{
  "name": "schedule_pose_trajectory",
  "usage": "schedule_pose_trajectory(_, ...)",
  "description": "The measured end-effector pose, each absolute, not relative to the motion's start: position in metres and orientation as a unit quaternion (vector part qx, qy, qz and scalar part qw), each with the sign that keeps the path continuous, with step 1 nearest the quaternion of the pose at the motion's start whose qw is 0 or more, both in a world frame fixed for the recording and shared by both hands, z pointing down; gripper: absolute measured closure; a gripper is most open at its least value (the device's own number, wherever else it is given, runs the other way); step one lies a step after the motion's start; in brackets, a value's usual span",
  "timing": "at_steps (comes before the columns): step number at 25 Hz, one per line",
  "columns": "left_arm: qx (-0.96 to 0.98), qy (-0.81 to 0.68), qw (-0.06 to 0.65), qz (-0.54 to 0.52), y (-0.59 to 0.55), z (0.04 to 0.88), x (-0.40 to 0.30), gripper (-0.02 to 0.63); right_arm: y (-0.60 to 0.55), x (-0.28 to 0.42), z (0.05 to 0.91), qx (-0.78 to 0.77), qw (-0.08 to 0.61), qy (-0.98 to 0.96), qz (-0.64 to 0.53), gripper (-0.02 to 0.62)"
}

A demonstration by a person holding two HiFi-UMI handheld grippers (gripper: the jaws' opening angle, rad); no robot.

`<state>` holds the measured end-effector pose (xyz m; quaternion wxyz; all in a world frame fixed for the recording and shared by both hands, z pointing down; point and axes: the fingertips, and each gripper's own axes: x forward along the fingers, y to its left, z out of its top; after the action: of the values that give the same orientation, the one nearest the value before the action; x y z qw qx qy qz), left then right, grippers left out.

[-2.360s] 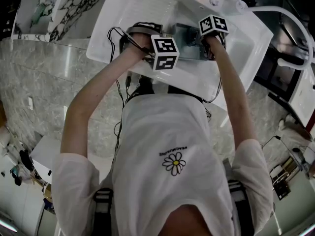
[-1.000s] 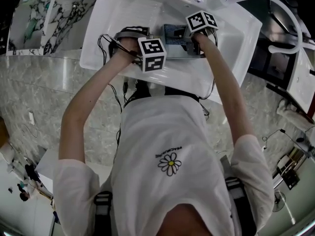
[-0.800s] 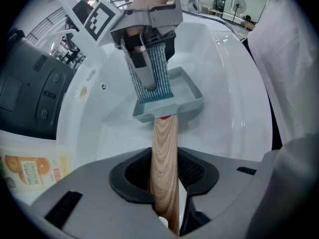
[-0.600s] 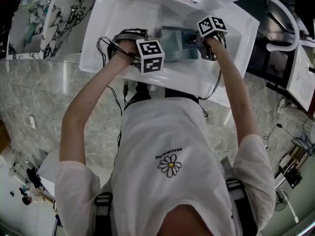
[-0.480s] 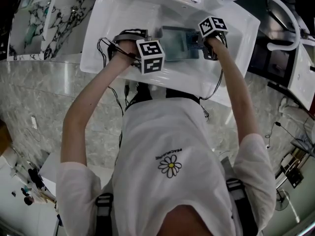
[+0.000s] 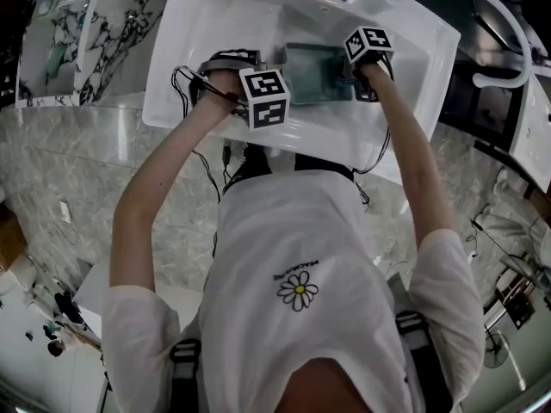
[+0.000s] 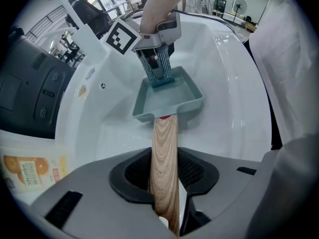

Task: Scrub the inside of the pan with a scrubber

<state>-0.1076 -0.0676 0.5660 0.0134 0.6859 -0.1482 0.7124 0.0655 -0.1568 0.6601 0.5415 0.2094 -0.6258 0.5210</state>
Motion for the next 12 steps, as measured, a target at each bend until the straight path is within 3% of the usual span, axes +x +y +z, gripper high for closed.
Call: schedule_pose_trajectory(12,0.689,-0.149,0.016,0.709,-0.067,0.566,-0.108,0.472,-0.146,0.040,0.649,0.212,0.458,-0.623,0.597,0.538)
